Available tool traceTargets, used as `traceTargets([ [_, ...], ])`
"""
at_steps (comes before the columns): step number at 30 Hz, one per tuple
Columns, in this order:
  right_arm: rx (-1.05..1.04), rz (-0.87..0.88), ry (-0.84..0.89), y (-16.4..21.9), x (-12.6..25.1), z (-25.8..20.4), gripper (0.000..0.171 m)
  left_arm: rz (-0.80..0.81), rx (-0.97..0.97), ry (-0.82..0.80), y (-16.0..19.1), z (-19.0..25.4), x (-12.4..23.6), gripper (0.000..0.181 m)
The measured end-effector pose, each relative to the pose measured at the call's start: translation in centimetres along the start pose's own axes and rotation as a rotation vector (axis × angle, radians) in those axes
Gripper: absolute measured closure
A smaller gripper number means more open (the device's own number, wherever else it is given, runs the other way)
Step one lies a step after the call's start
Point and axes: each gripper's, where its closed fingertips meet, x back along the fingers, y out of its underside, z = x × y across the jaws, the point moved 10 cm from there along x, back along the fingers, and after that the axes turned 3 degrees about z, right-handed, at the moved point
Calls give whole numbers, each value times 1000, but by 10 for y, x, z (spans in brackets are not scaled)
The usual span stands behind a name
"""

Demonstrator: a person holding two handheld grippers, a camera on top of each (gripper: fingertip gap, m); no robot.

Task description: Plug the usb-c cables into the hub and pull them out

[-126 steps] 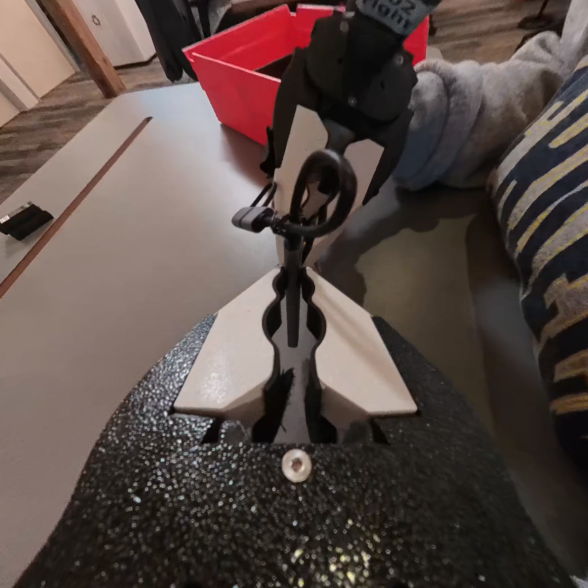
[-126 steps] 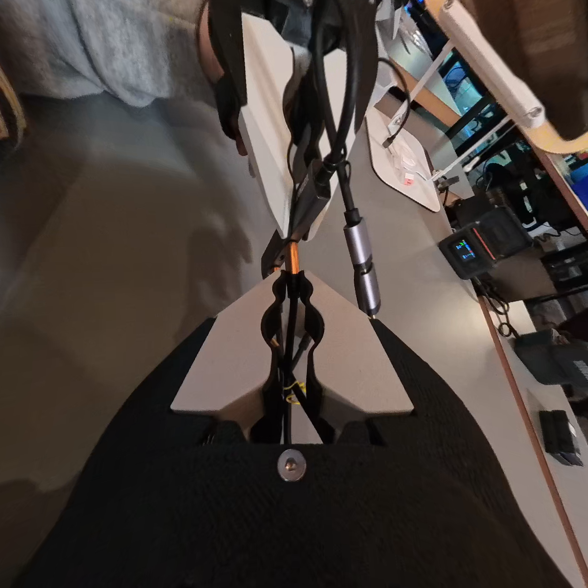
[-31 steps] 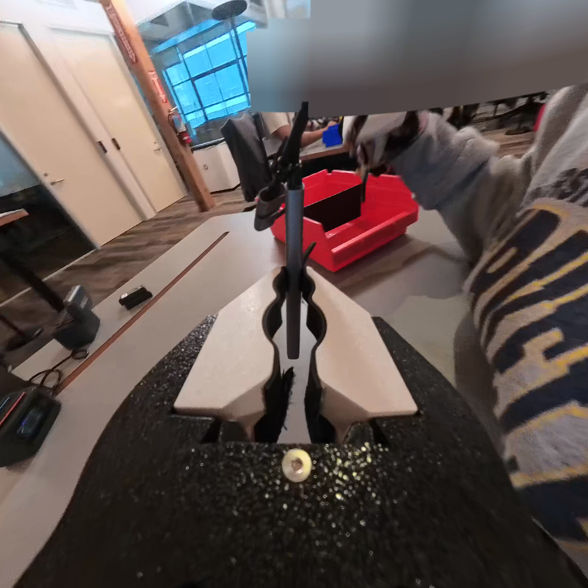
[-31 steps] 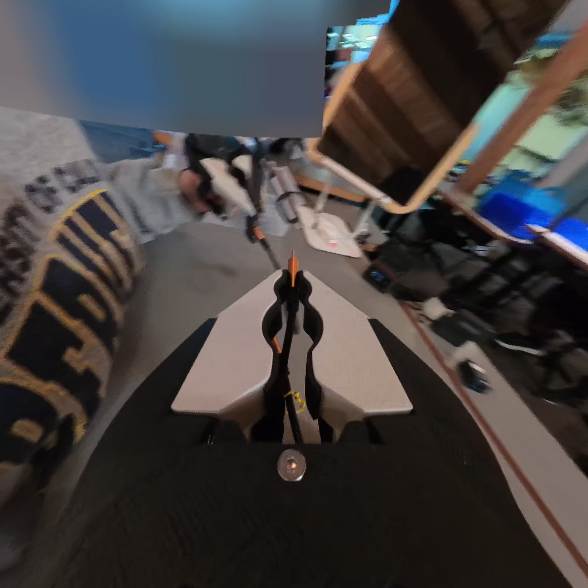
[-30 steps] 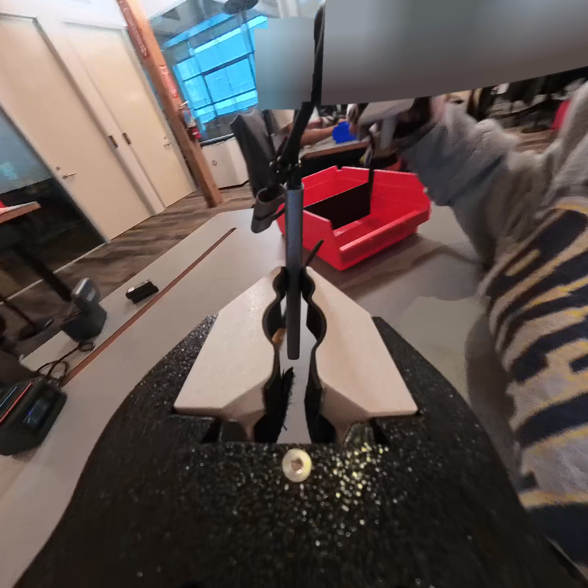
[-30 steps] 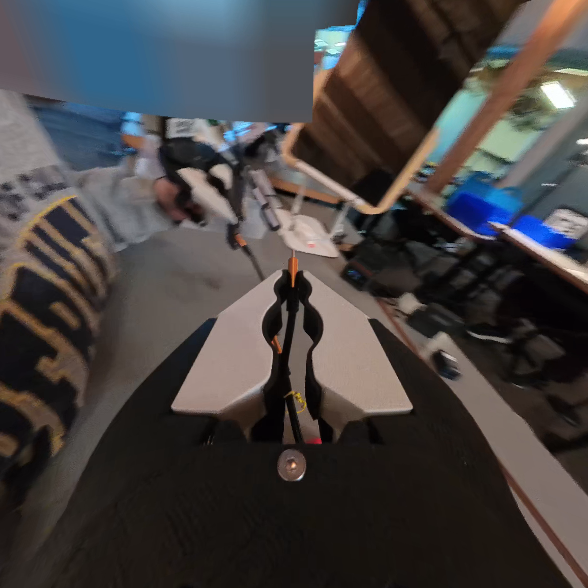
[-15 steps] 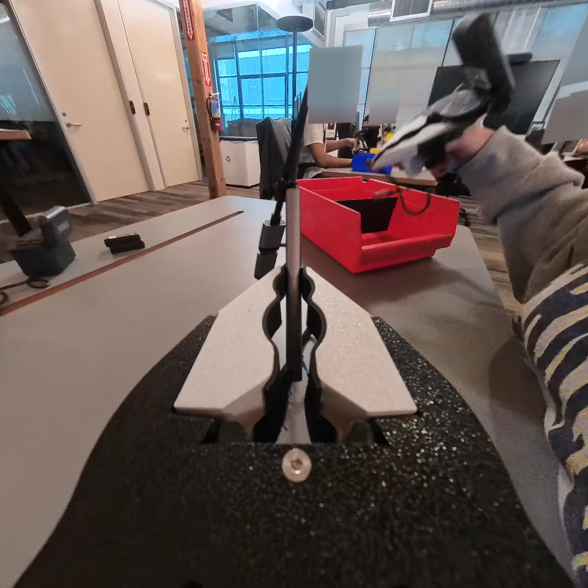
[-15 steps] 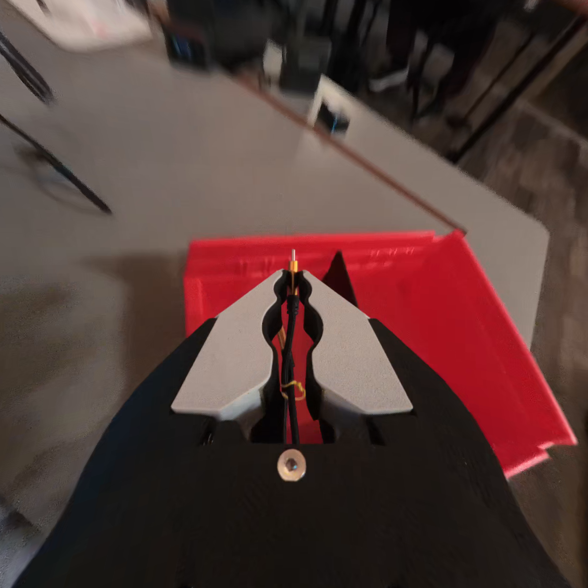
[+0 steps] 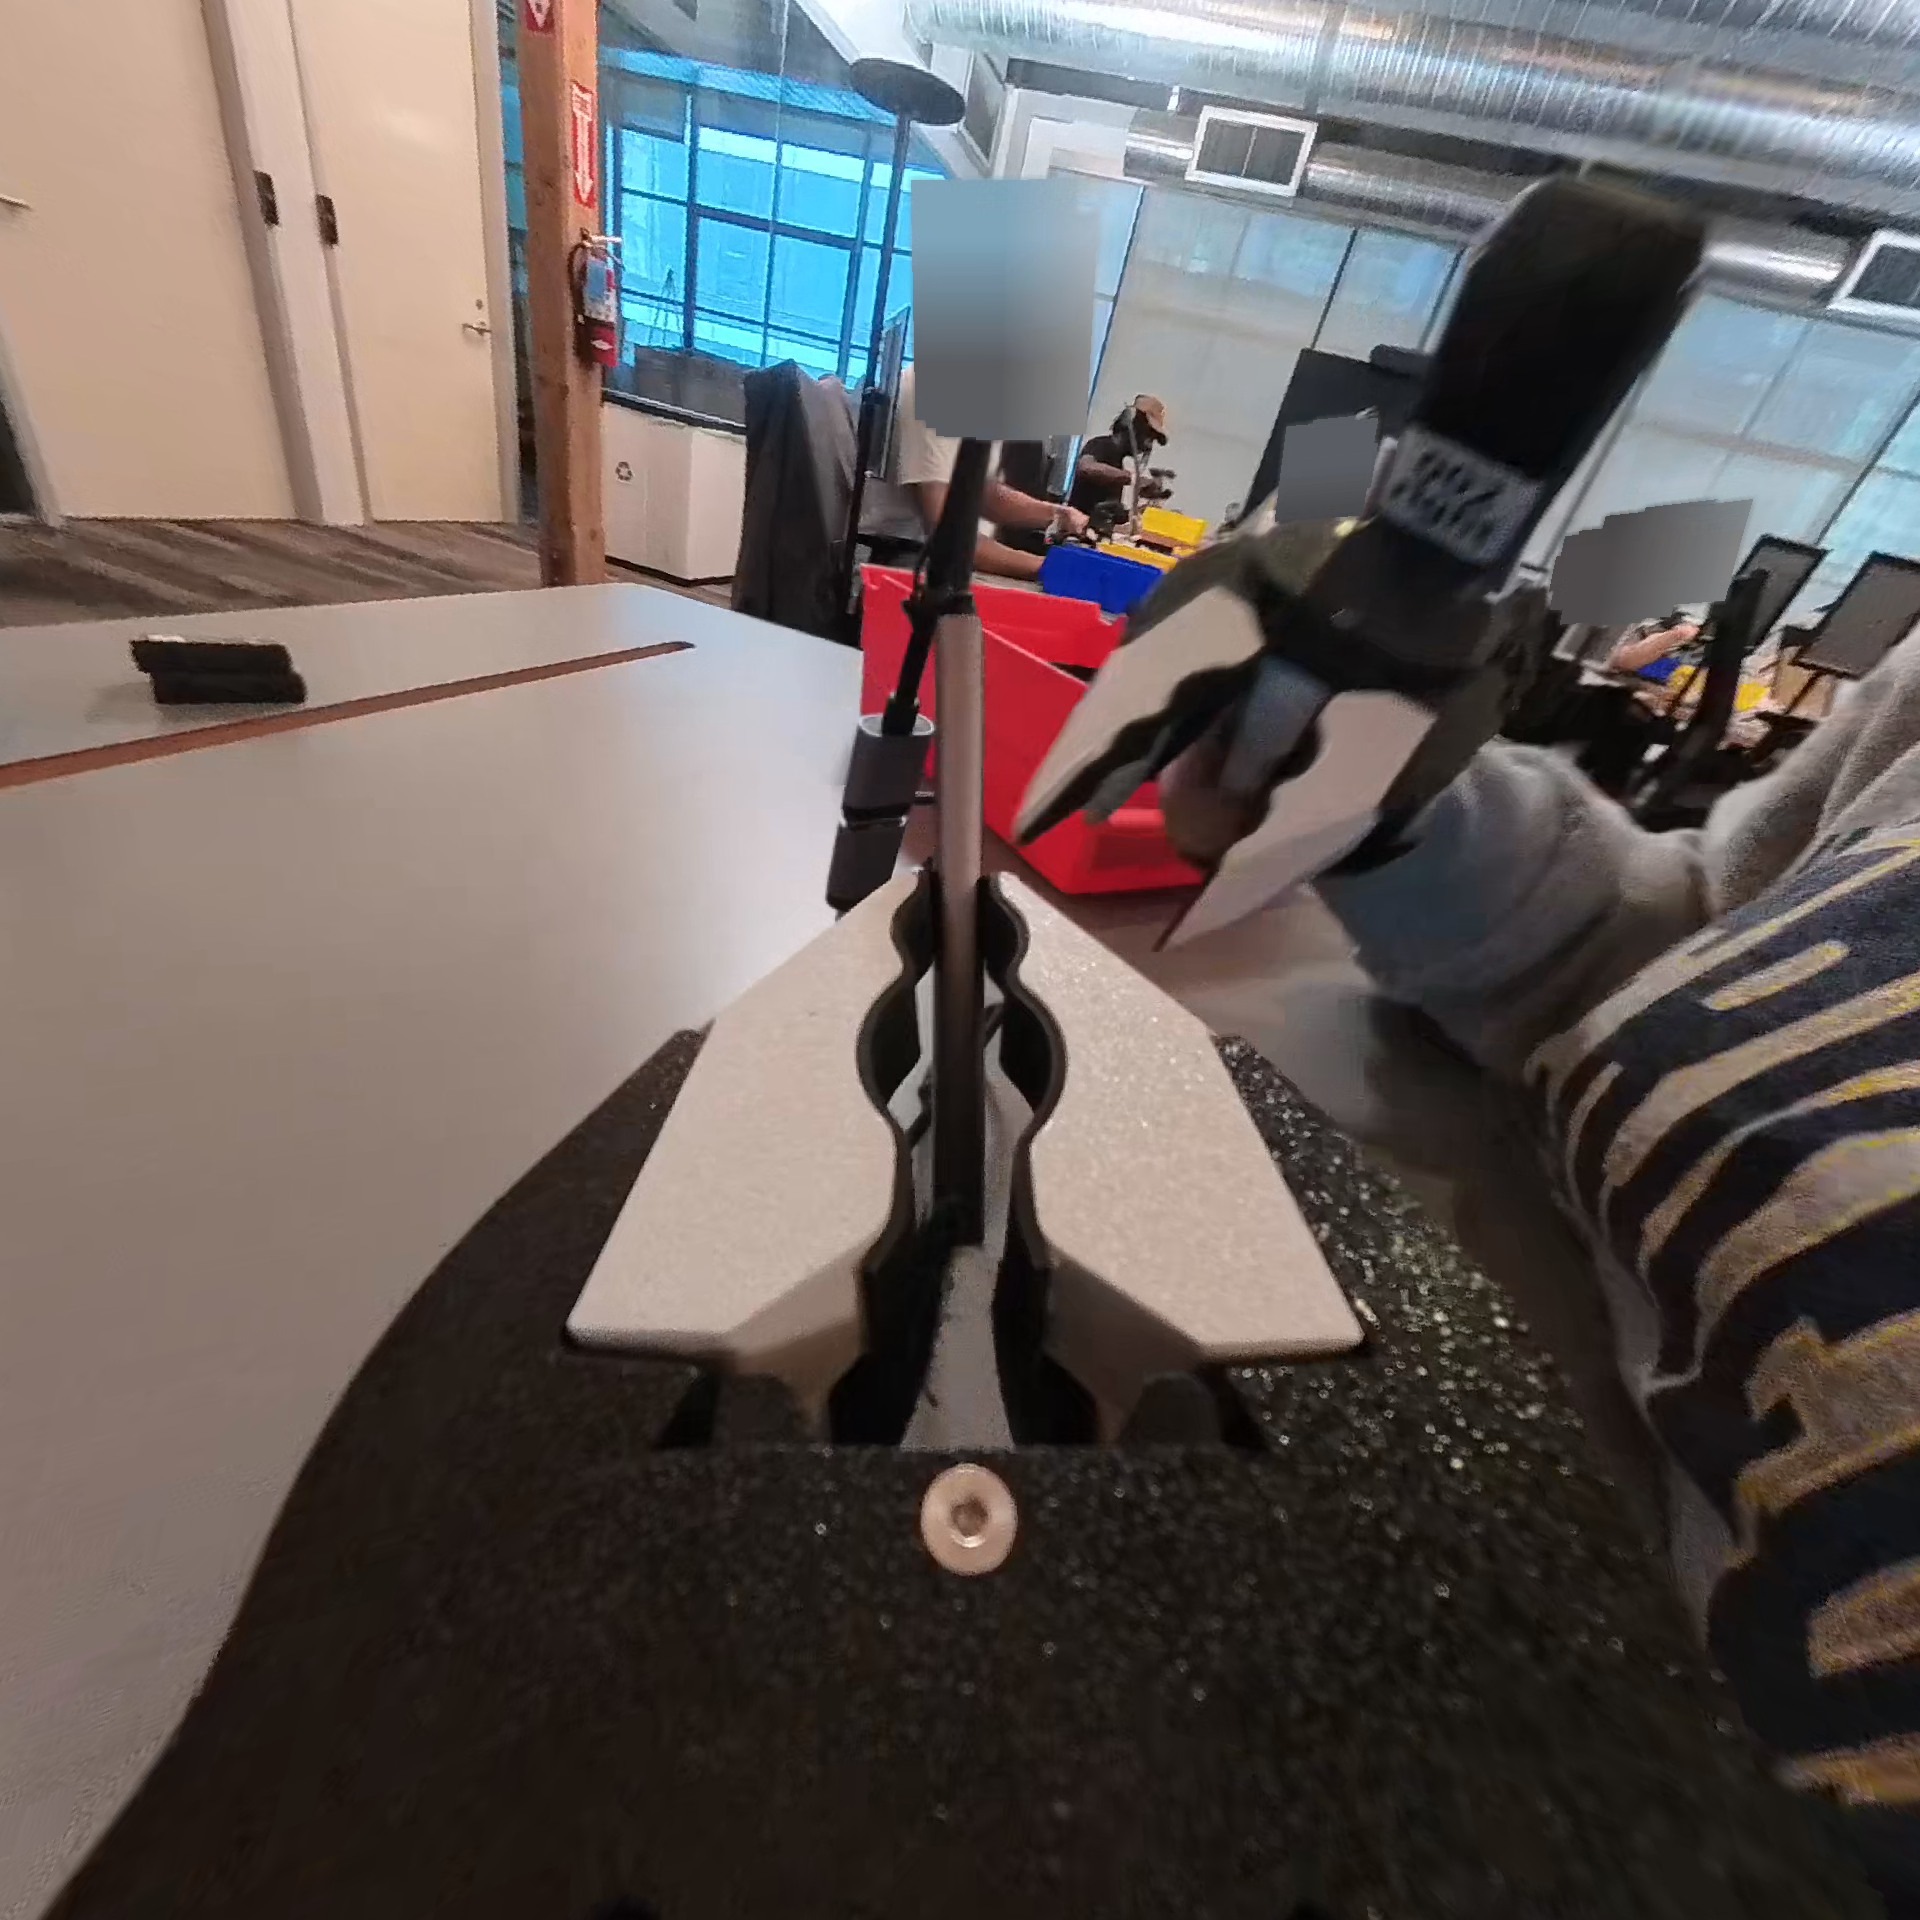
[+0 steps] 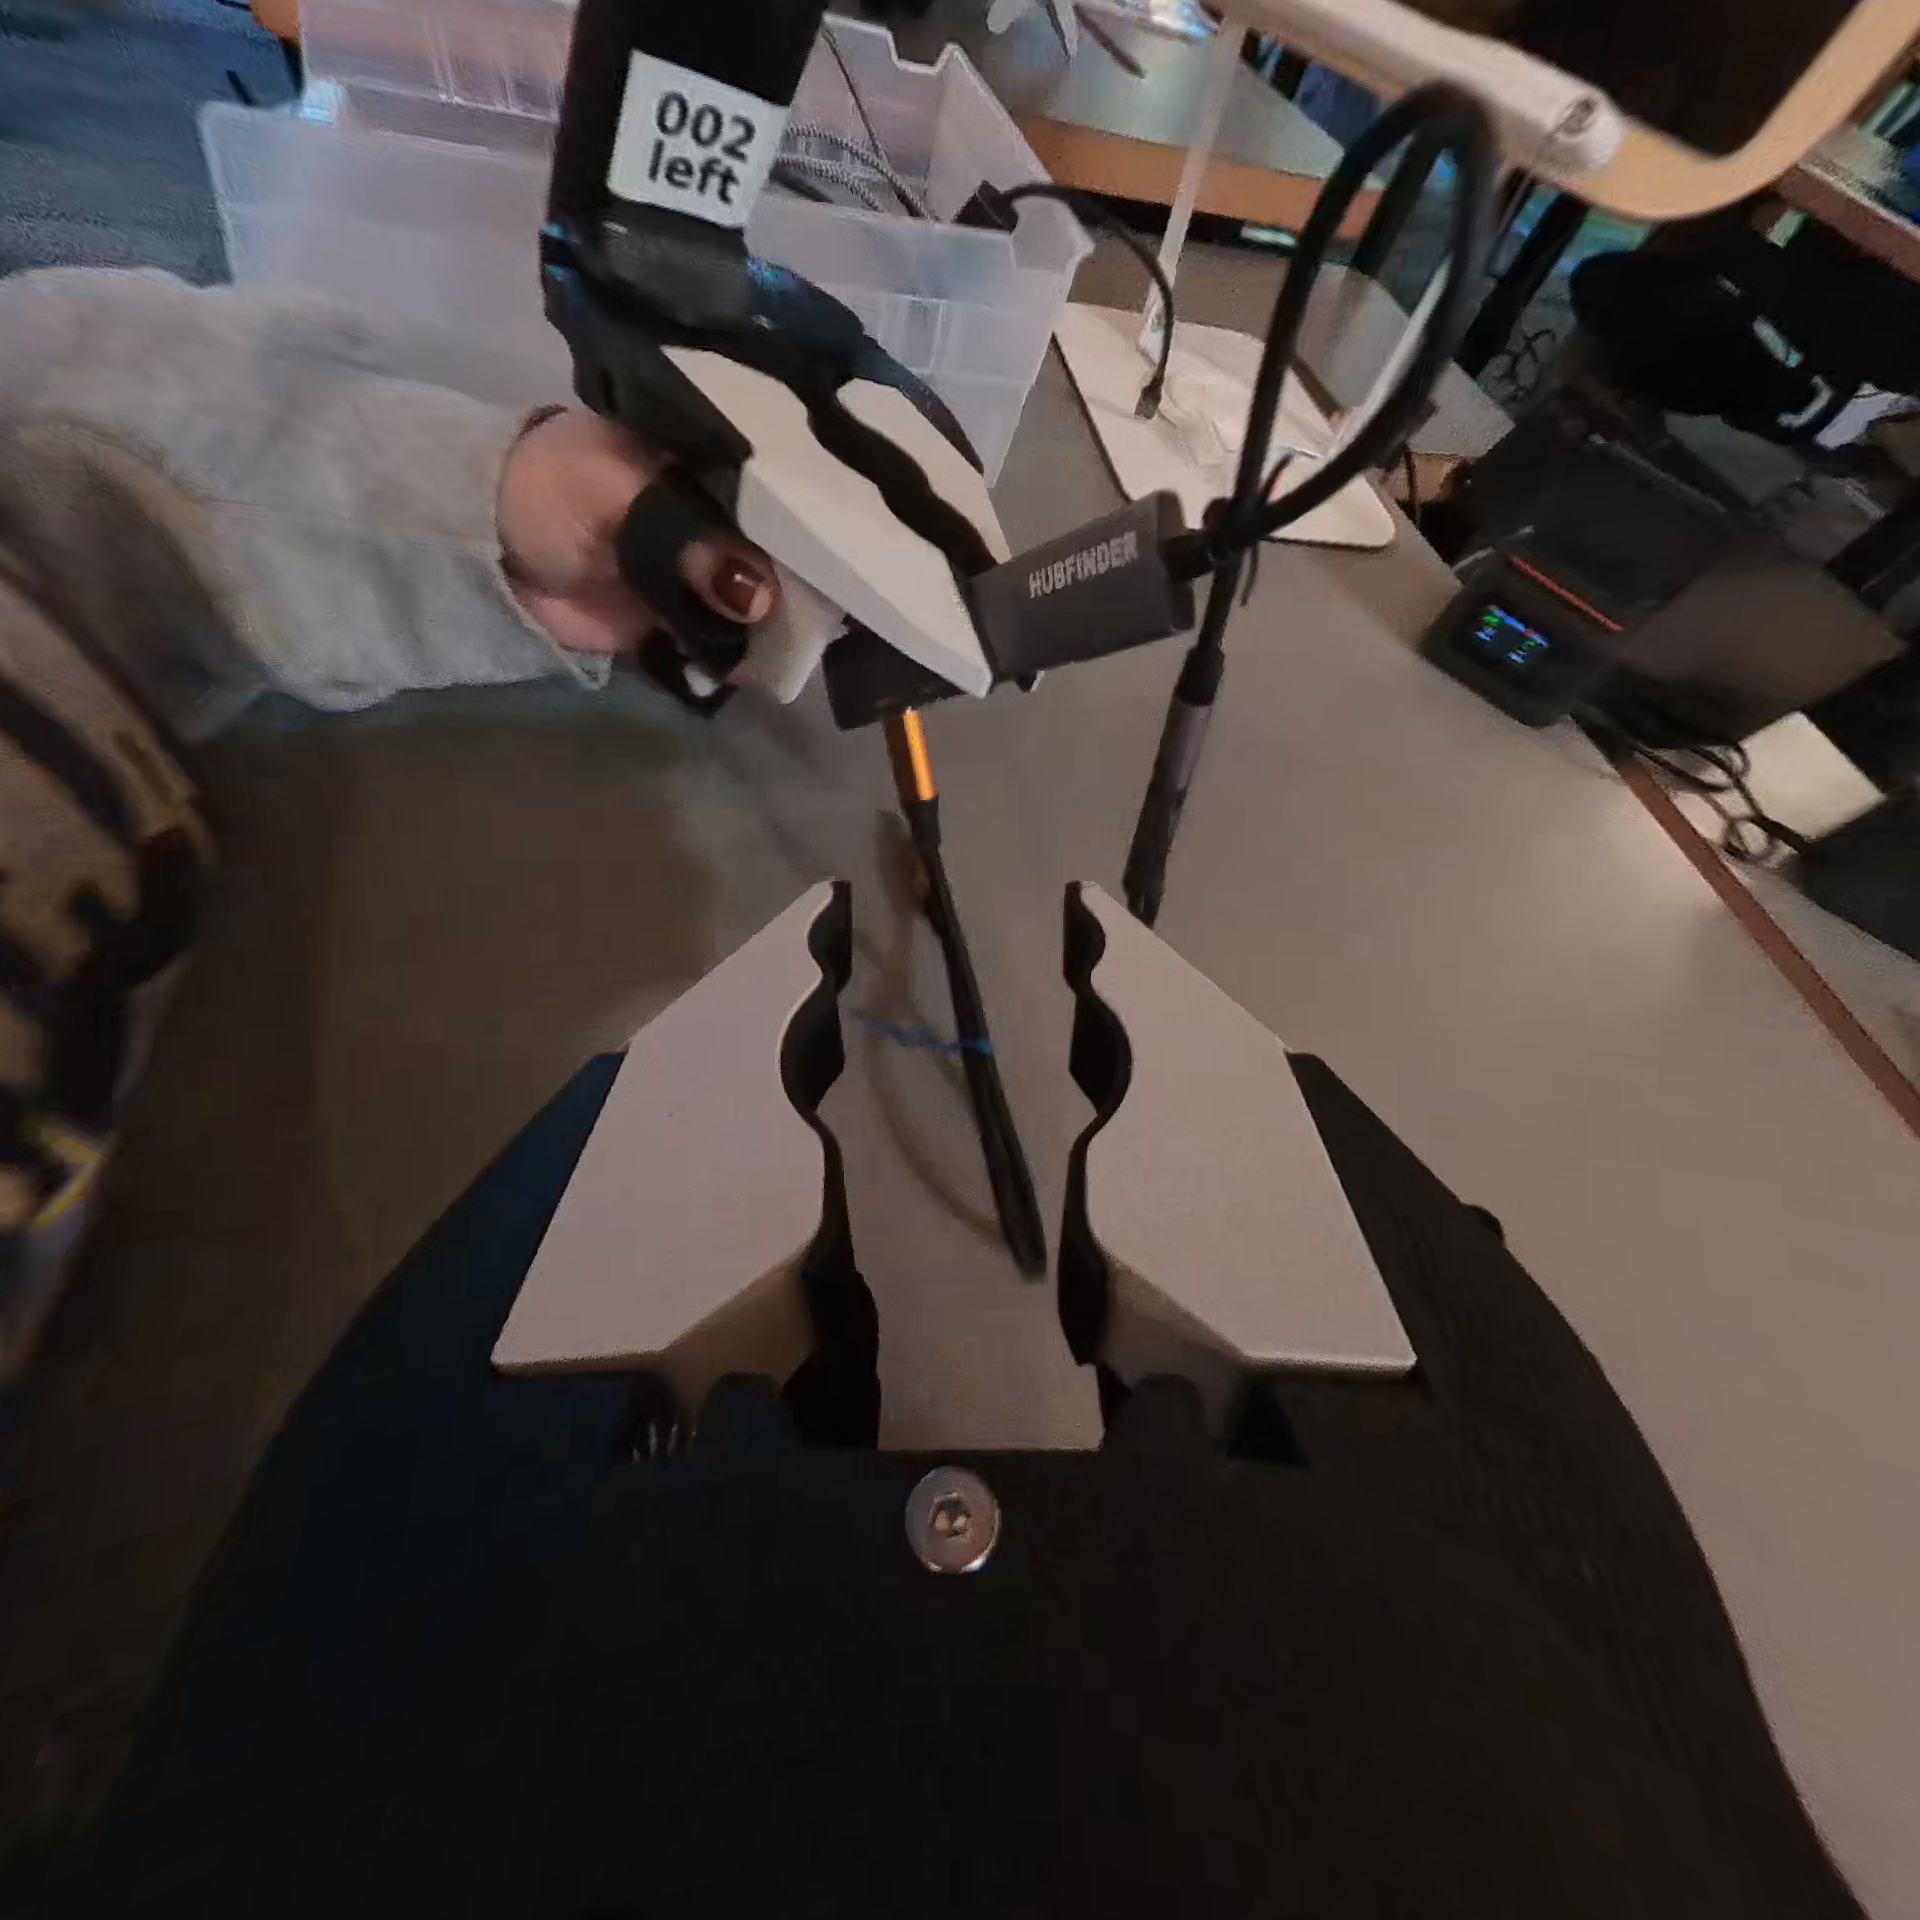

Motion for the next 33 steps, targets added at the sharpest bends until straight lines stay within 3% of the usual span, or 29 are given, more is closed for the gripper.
traceTargets([
  [5, 9, -3, -140, 4, -50, -10, 142, -8, 5, 51, 3, -1, 1, 175],
  [9, -40, 60, -146, 5, -61, -7, 163, -19, -9, 80, 3, 1, 1, 175],
  [13, 95, 1, -137, 6, -50, -12, 164, -119, 29, 125, 1, 3, 3, 174],
  [15, 208, -60, -97, 5, -43, -14, 164, -217, -46, 102, 3, 5, 4, 158],
  [22, 404, -167, -122, -2, -25, -23, 165, -353, -260, 130, 5, 26, -6, 174],
  [26, 347, -74, -184, -12, 2, -26, 165, -271, -265, 219, -4, 42, -7, 174],
  [33, 372, -62, -156, -21, 34, -42, 165, -219, -388, 317, -12, 64, -18, 174],
])
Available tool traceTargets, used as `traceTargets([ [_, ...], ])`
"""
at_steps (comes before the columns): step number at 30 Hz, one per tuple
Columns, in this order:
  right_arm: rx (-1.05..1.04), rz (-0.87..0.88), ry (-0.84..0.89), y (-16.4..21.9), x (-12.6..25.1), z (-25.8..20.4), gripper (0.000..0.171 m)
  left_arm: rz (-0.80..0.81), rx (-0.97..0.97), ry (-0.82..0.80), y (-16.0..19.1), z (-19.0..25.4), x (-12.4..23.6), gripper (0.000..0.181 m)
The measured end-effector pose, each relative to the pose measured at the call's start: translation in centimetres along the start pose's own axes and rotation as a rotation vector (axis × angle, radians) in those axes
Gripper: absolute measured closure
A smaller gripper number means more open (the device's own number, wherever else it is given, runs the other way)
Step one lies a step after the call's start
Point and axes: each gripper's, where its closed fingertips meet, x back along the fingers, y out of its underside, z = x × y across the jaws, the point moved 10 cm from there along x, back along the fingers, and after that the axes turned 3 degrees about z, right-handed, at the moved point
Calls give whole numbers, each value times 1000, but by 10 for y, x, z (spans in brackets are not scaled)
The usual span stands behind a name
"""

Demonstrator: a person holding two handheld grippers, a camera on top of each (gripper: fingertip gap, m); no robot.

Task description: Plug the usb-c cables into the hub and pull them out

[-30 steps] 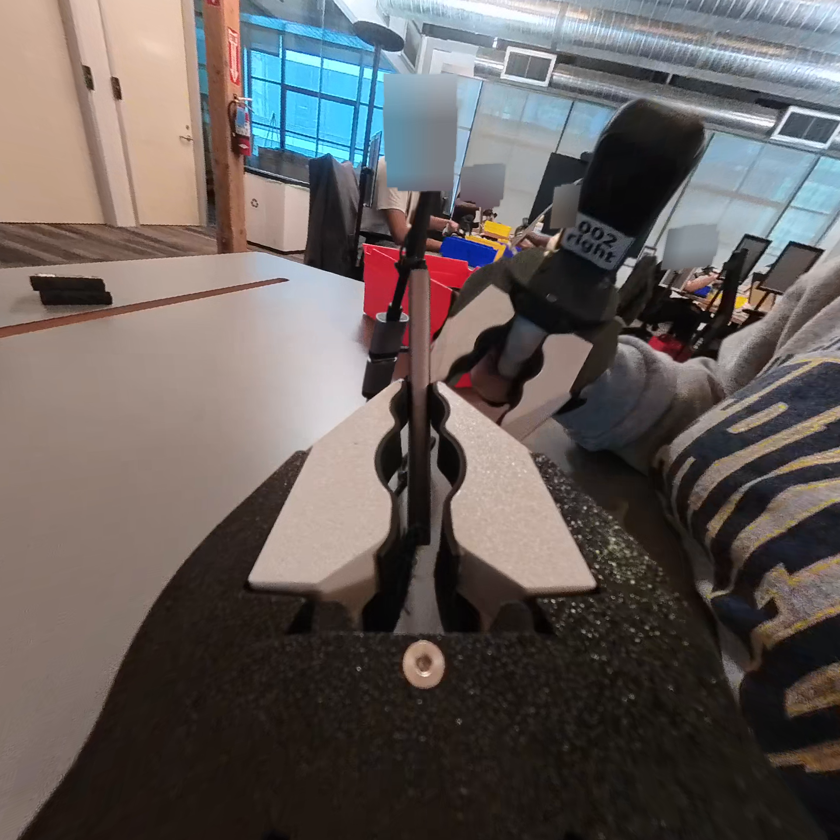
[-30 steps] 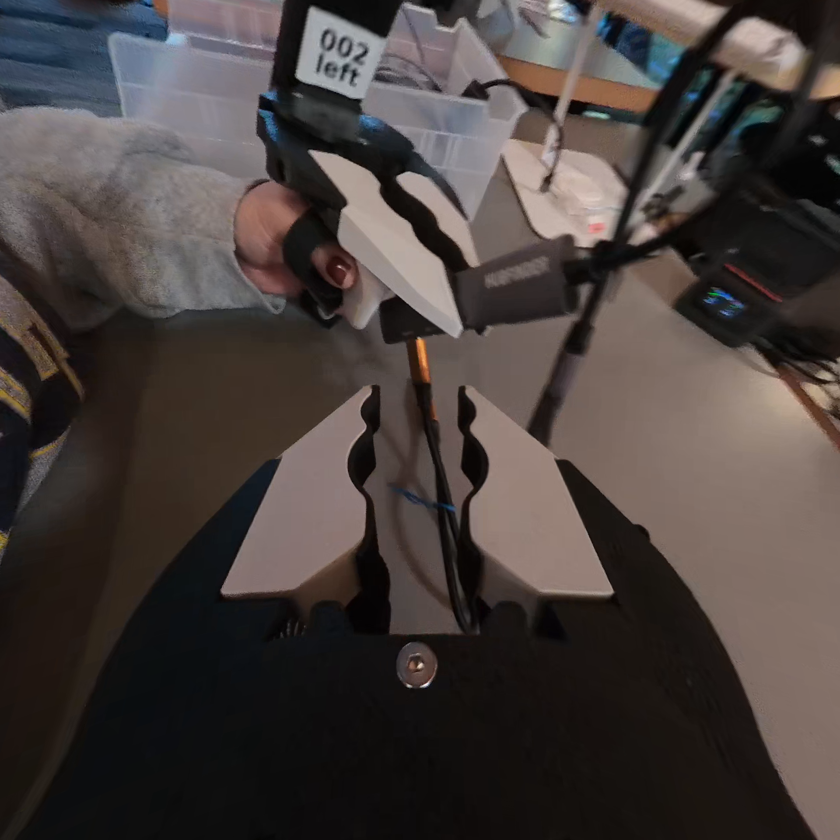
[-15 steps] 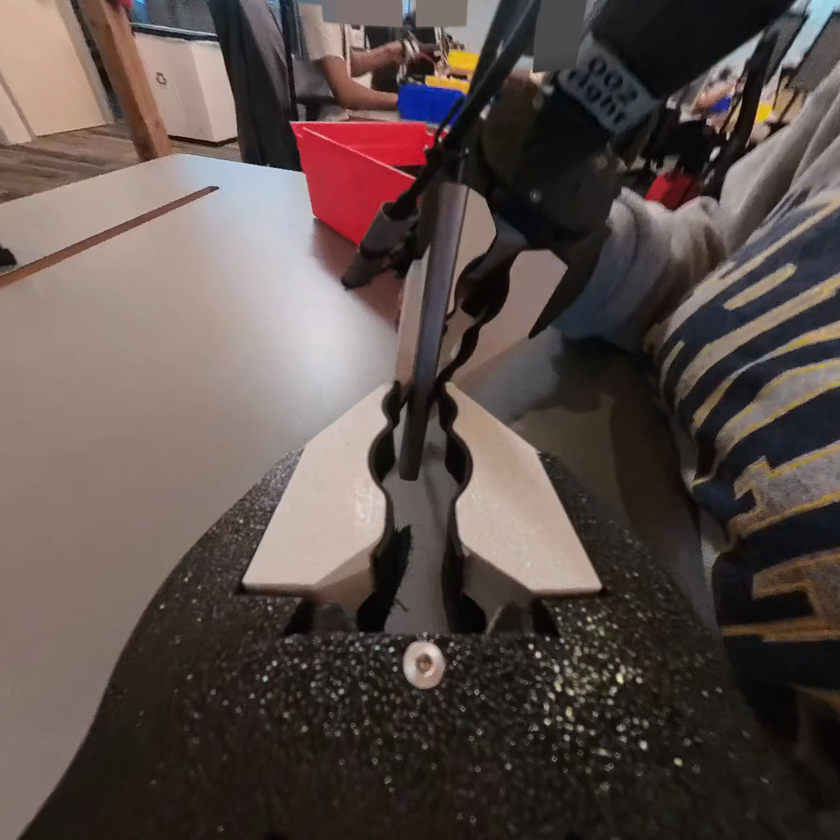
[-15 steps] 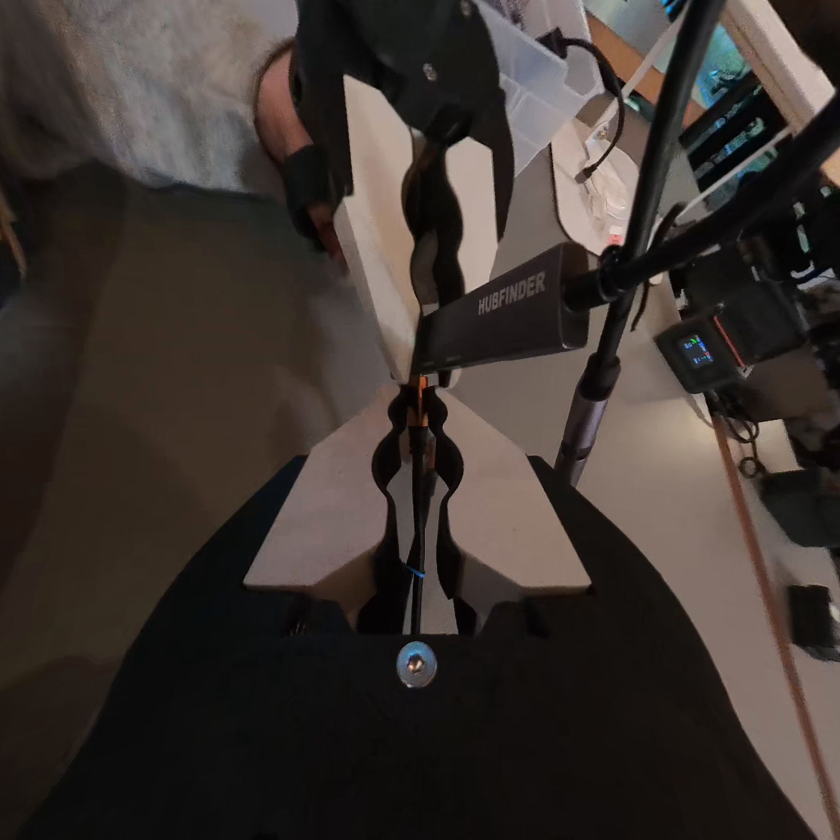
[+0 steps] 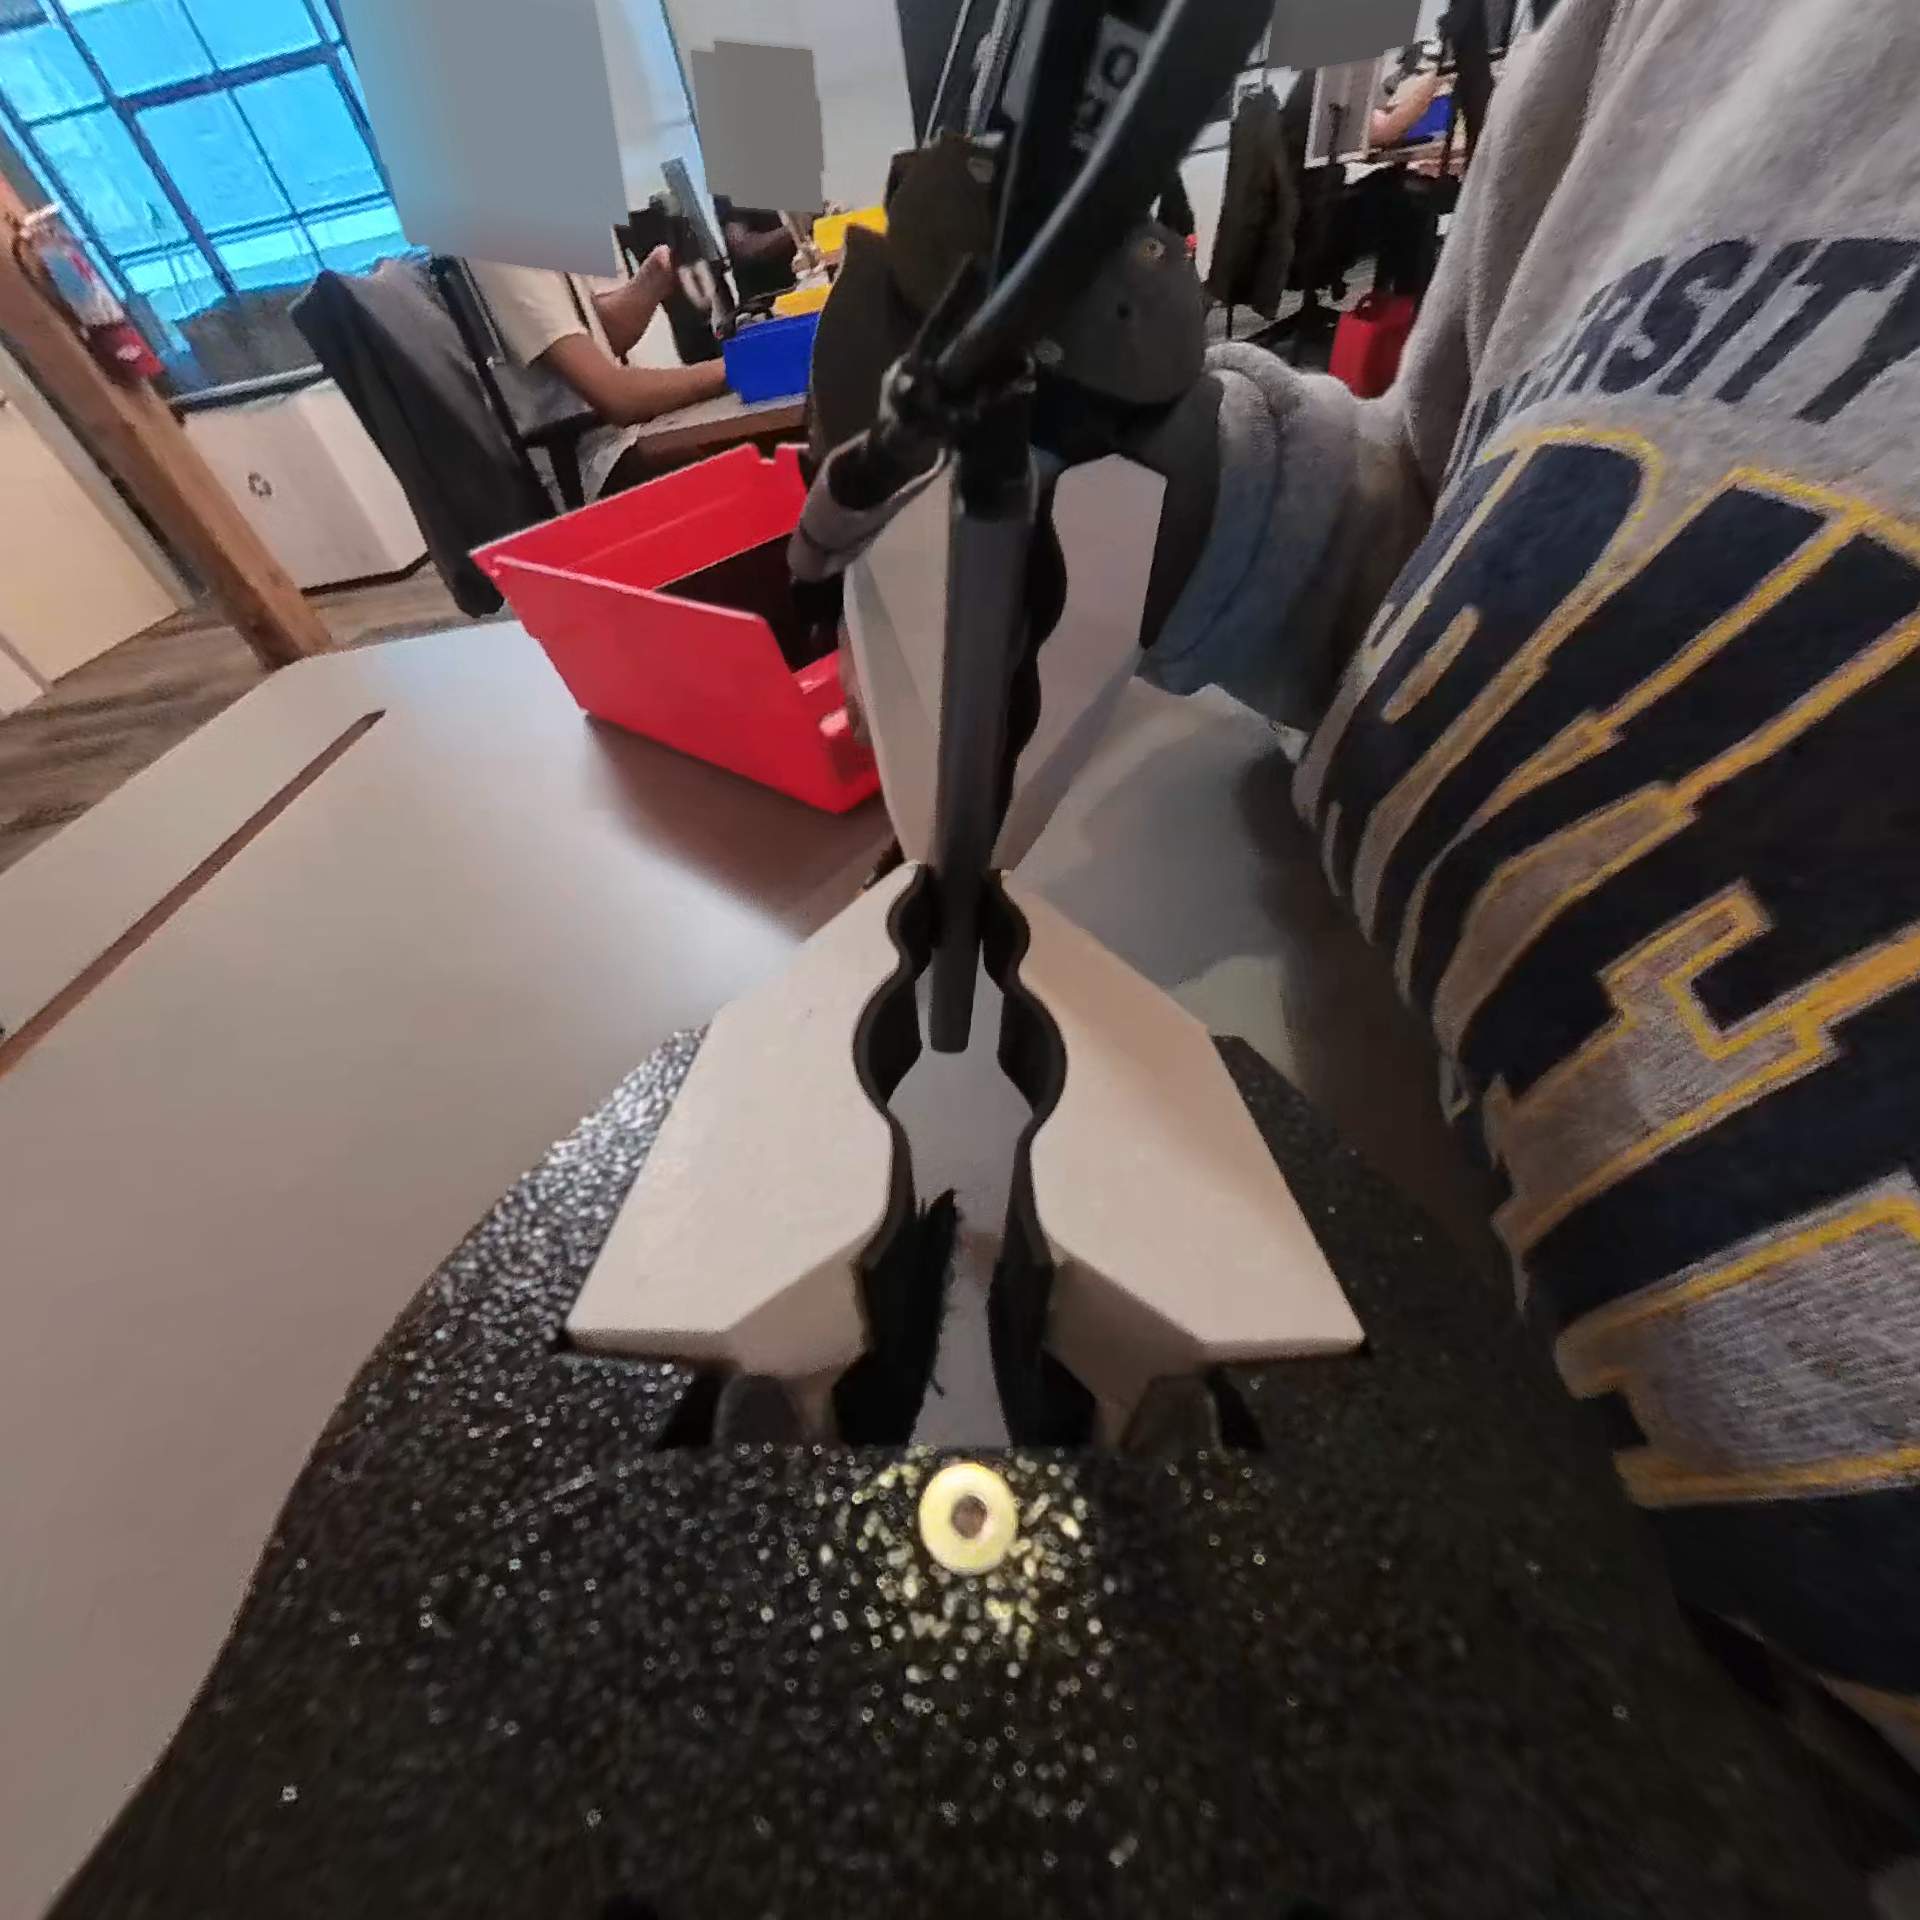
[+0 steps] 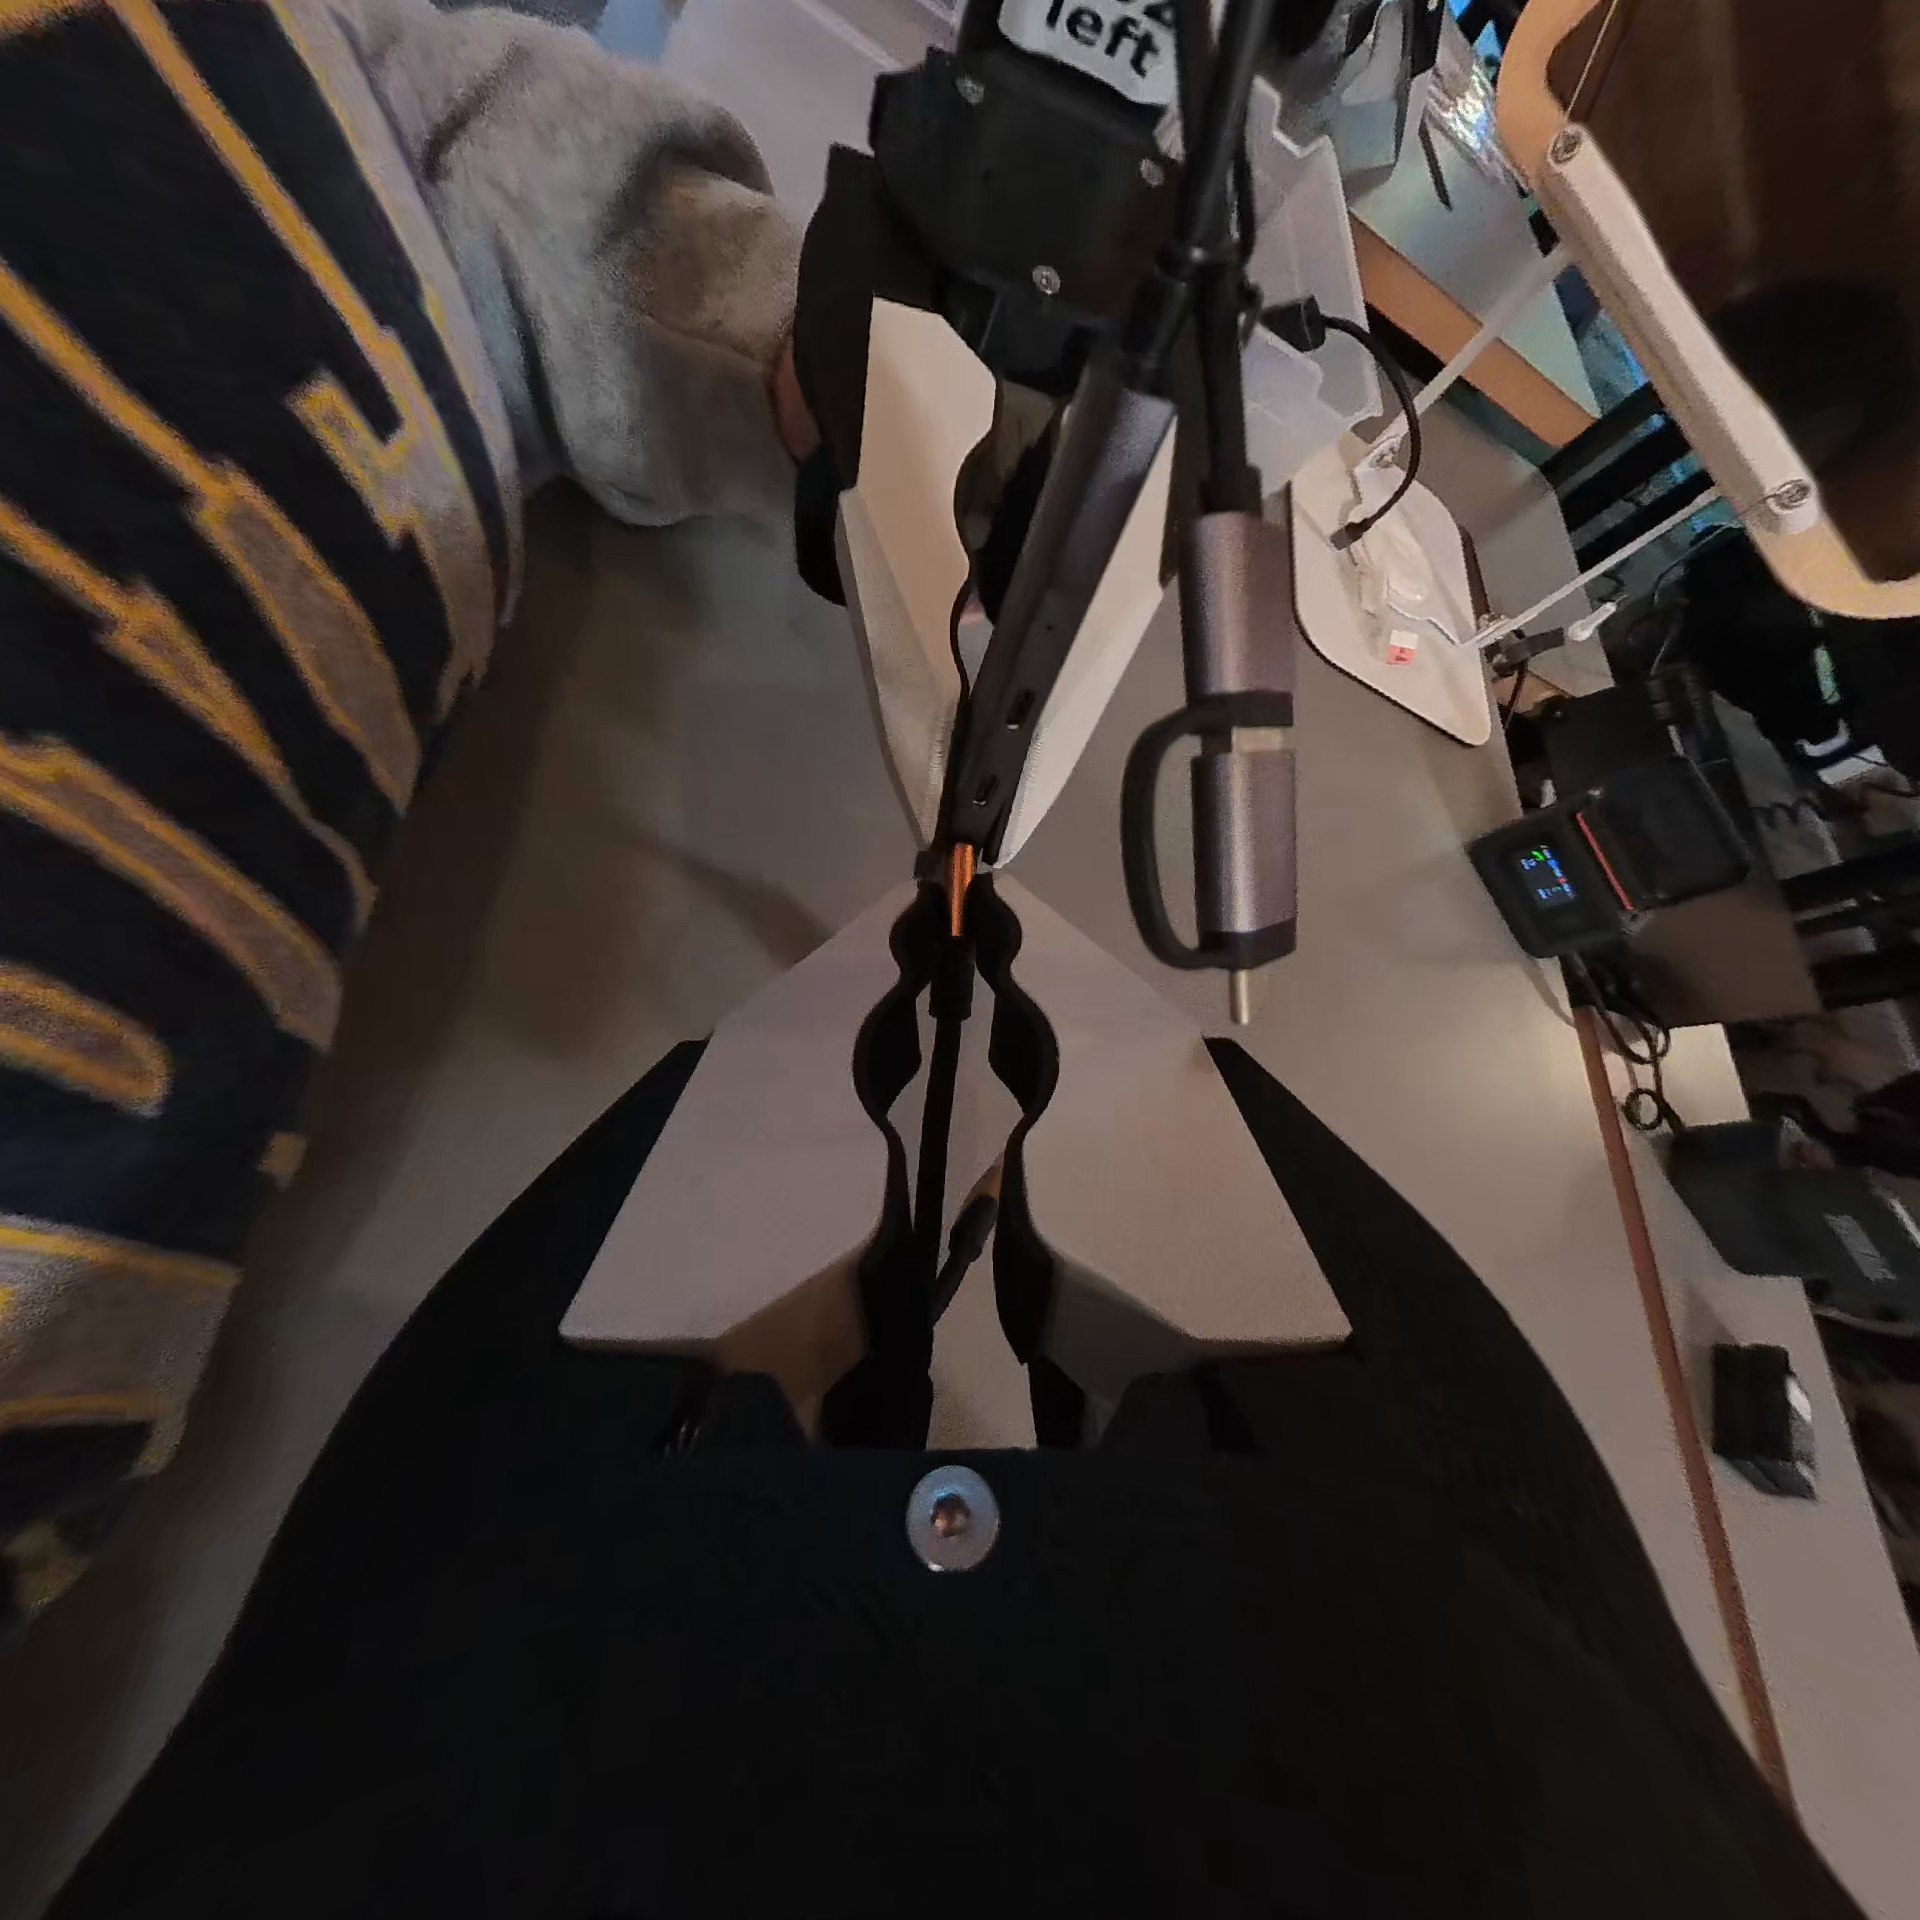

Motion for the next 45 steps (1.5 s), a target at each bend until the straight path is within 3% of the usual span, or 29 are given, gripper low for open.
traceTargets([
  [8, -140, 96, -101, 6, 21, -6, 166, 9, -37, 81, -10, 10, -16, 174],
  [14, -39, -5, 44, 5, 14, -2, 166, -34, -31, -38, -6, 0, -13, 174],
  [19, -139, -10, -107, 13, 23, 0, 166, -65, -7, 69, -4, 6, -14, 175],
  [21, -218, -90, 67, 36, 62, 16, 166, -93, 41, -71, 9, -6, 17, 174],
  [24, -254, 68, 222, 26, 113, 26, 166, 142, 174, -147, 5, -20, 48, 174],
  [29, -208, -115, 653, 31, 171, 44, 166, 51, 220, -197, 15, -28, 27, 175],
  [32, -330, -196, 747, 58, 194, 43, 166, 50, 290, -169, 25, -27, 19, 175],
  [34, -399, -200, 752, 78, 194, 40, 166, 38, 313, -171, 27, -28, 15, 174],
  [37, -469, -354, 762, 112, 185, 35, 166, 31, 332, -162, 29, -29, 9, 174],
  [39, -507, -460, 742, 121, 180, 31, 150, 27, 346, -164, 31, -30, 6, 175],
  [42, -487, -482, 773, 101, 174, 31, 122, 35, 337, -194, 30, -32, 1, 175],
  [45, -354, -229, 636, 51, 136, 35, 120, -3, 244, -233, 22, -31, -9, 175],
])
